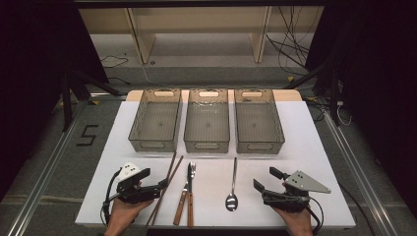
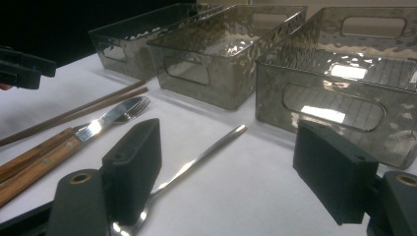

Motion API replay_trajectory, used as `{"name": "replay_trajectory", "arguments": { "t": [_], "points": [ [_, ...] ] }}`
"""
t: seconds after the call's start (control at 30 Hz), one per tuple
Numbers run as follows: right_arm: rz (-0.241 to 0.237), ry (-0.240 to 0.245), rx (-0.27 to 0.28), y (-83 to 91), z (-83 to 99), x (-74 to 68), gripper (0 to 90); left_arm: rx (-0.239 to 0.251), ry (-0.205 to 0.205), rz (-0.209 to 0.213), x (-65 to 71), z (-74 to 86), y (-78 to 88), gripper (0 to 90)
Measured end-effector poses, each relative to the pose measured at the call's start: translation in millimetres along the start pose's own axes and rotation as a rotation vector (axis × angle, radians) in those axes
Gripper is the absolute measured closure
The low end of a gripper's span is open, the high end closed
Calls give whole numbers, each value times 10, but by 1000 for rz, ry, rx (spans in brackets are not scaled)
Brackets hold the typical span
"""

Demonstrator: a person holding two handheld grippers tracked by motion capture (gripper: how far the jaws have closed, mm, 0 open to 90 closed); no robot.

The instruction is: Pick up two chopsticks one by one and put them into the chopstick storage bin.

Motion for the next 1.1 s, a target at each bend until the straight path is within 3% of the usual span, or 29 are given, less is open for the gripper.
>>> {"name": "replay_trajectory", "arguments": {
  "t": [0.2,0.33,0.43,0.53,0.63,0.8,0.83,1.1],
  "points": [
    [-6,2,-3,-12,2,-16,273,-63,51,-16,-55,-49,-12,233],
    [-8,0,-5,-11,2,-15,274,-114,59,-25,-77,-81,-43,282],
    [-8,-1,-6,-13,3,-12,276,-149,80,-14,-89,-98,-90,329],
    [-8,0,-6,-17,3,-14,277,-214,90,2,-104,-80,-158,356],
    [-9,5,-8,-23,5,-20,278,-280,92,9,-112,-59,-221,415],
    [-14,5,-11,-25,7,-28,281,-318,77,22,-92,-54,-273,496],
    [-14,5,-11,-26,8,-30,282,-337,57,12,-87,-50,-291,510],
    [-16,8,-9,-28,6,-39,285,-385,27,3,-80,-19,-379,594]
  ]
}}
Point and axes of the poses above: each handheld gripper's, and its own axes: y roughly backward along the jaws, z roughly out of its underside, x roughly to its right, the point moved 7 cm from there along -y, roughly forward along the jaws, and after that the axes turned 5 degrees about -x, right-handed, at the moved point
